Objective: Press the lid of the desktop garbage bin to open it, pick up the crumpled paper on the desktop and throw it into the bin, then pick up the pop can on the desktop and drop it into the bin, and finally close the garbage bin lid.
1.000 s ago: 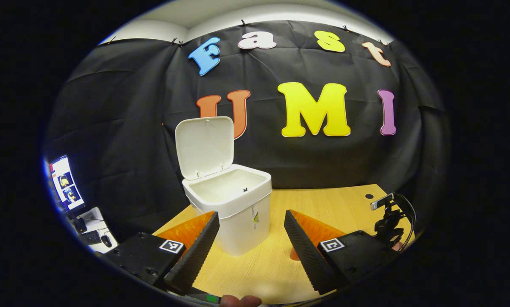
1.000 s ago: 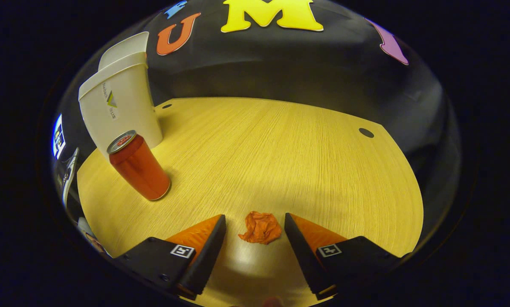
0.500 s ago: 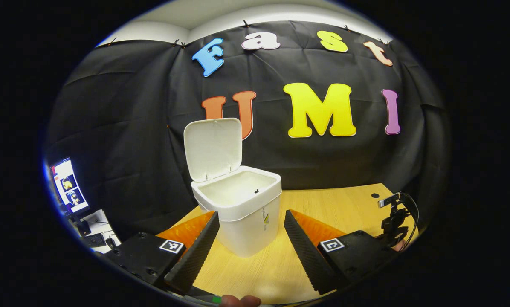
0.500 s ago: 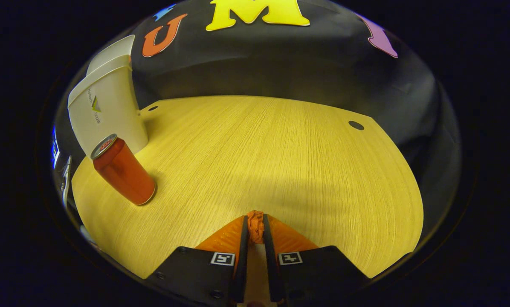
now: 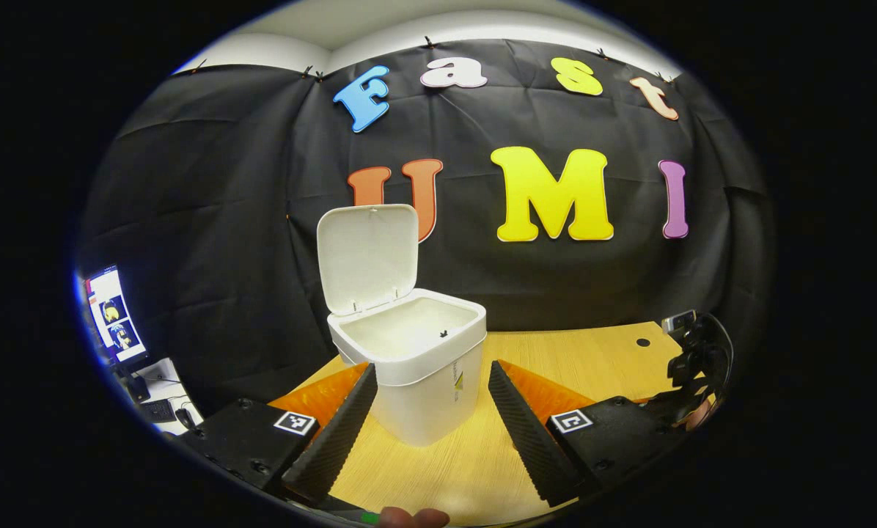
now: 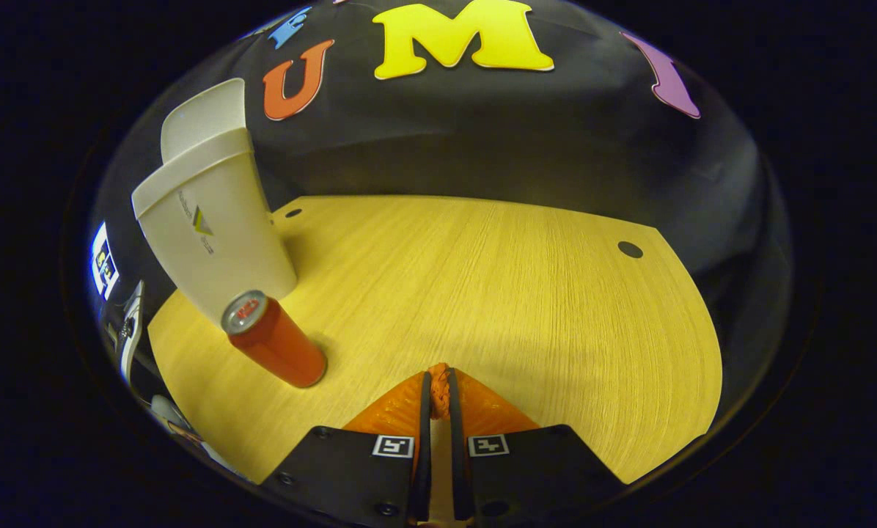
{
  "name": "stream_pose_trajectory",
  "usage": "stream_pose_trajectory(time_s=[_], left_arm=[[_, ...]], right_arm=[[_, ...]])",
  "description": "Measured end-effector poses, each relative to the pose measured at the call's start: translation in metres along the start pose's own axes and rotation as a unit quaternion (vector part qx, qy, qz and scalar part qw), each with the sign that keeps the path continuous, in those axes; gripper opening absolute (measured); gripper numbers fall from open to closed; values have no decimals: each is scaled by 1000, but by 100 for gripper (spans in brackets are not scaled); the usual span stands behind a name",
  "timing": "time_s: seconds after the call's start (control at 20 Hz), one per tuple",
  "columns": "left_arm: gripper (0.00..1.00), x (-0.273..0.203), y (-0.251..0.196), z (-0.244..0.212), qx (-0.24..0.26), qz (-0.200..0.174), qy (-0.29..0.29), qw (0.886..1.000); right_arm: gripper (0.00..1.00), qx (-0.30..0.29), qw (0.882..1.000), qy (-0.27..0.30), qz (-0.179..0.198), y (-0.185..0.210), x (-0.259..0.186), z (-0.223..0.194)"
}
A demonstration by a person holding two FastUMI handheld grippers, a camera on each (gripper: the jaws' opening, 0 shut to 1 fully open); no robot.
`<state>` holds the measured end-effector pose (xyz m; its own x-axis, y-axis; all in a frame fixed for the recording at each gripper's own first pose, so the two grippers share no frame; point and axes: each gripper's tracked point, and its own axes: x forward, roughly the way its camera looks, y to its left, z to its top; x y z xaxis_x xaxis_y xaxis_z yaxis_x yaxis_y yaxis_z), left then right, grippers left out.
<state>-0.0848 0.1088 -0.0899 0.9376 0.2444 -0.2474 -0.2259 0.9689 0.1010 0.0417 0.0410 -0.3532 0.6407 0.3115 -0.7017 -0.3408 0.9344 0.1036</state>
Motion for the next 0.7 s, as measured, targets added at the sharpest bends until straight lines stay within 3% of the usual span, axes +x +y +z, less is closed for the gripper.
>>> stream_pose_trajectory(time_s=[0.3, 0.7], left_arm=[[100, 0, -4, -5, -2, -24, -12, 1000], [100, -7, -2, -27, 0, -57, -9, 998]], right_arm=[[12, -16, 996, -83, 34, 38, -56, 97], [12, -47, 976, -170, 126, 148, -105, 231]])
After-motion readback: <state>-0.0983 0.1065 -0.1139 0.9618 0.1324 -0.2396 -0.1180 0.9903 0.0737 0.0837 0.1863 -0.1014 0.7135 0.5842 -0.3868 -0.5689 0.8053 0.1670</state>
